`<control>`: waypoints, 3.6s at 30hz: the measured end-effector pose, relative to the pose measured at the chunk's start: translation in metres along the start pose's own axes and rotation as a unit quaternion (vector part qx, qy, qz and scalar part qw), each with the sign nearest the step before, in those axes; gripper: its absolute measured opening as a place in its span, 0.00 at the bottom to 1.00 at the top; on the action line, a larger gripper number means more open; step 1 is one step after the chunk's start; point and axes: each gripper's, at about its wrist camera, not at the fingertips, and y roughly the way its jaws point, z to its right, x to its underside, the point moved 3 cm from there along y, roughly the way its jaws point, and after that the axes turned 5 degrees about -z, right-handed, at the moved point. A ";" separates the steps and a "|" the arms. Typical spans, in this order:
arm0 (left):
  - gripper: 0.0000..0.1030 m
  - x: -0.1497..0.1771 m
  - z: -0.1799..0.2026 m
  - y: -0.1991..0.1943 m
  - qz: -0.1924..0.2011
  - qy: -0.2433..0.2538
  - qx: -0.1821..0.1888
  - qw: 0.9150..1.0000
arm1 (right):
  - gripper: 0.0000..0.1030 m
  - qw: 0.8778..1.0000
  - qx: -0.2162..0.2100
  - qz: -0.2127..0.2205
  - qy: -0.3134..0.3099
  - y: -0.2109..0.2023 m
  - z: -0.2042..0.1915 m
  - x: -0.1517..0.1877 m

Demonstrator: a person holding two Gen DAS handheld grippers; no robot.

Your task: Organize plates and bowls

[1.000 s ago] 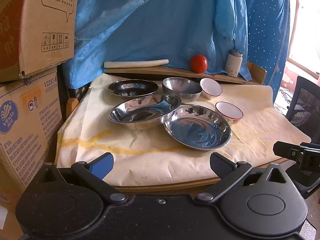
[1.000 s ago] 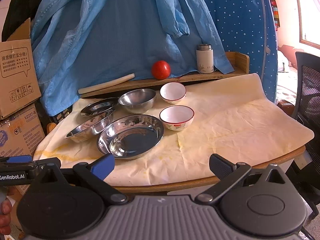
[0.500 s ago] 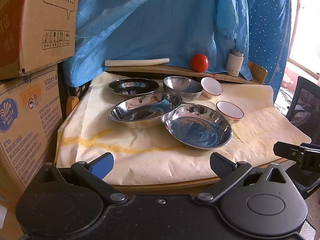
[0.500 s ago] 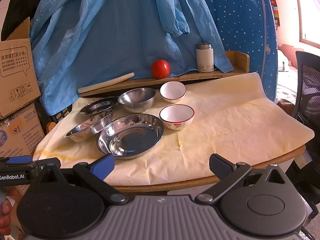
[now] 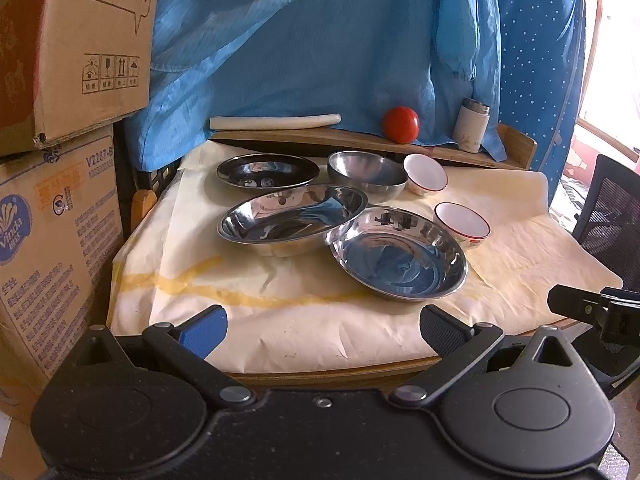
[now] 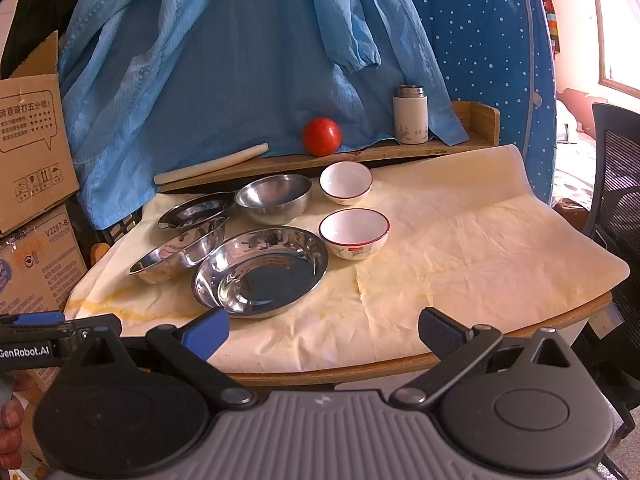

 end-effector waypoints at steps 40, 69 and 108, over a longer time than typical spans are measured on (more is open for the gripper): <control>0.99 -0.056 -0.052 0.044 -0.036 -0.161 -0.030 0.986 | 1.00 0.997 -0.035 -0.016 -0.071 0.060 -0.018 -0.057; 0.98 -0.068 -0.093 0.130 -0.084 -0.412 -0.077 0.904 | 0.87 0.942 -0.235 -0.153 -0.182 0.214 -0.066 -0.135; 0.15 -0.058 -0.091 0.128 -0.083 -0.423 -0.050 0.901 | 0.24 0.935 -0.250 -0.185 -0.172 0.225 -0.077 -0.125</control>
